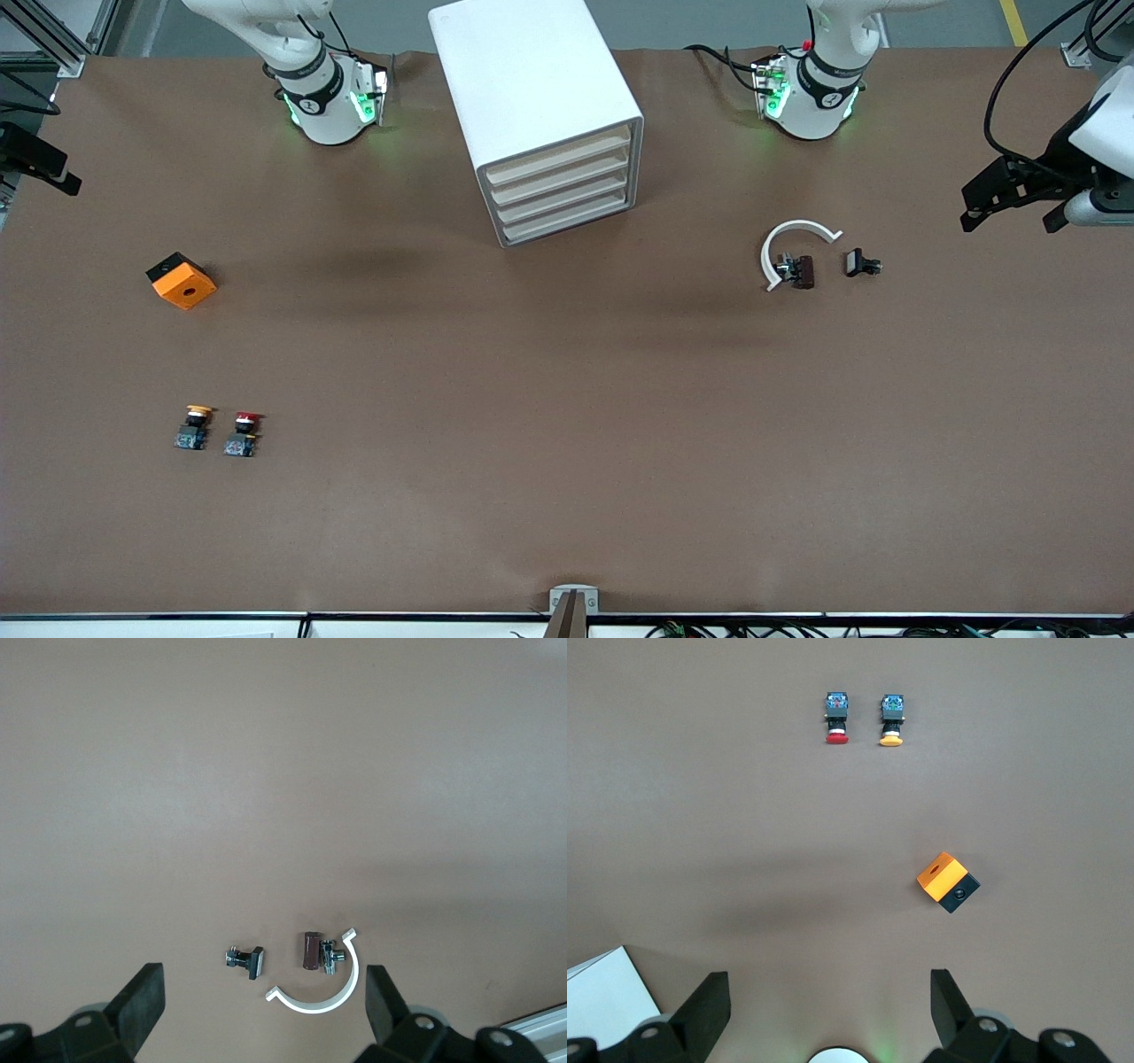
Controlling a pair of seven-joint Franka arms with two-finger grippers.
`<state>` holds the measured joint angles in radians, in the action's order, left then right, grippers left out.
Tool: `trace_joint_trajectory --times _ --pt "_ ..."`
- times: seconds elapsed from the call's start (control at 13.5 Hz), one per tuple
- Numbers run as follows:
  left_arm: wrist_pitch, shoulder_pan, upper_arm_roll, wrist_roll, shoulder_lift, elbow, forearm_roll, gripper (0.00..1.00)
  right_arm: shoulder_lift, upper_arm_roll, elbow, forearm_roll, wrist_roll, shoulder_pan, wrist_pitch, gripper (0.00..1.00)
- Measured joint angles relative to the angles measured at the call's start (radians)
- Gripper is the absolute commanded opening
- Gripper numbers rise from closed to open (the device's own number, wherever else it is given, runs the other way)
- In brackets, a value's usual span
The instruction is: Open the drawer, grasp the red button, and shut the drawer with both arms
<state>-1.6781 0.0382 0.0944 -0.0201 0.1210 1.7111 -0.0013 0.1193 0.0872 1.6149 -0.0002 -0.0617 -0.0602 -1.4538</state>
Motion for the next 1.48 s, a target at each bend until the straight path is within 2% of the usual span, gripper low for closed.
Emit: trace_joint_trajectory --times 0.89,1.26,1.48 --pt "0.013 -0.001 -0.001 -0.026 0.003 -0.003 0.000 1.00 0.017 -0.002 0.005 0.000 -0.003 0.001 -0.015 1.00" --pt "0.094 -0.001 -0.001 -0.026 0.001 -0.014 0.000 1.00 0.017 -0.003 0.009 0.003 -0.004 0.001 -0.020 1.00" --pt "0.151 -0.001 -0.001 -0.026 -0.042 -0.081 0.000 1.00 0.017 -0.004 0.012 0.004 -0.004 0.002 -0.022 1.00"
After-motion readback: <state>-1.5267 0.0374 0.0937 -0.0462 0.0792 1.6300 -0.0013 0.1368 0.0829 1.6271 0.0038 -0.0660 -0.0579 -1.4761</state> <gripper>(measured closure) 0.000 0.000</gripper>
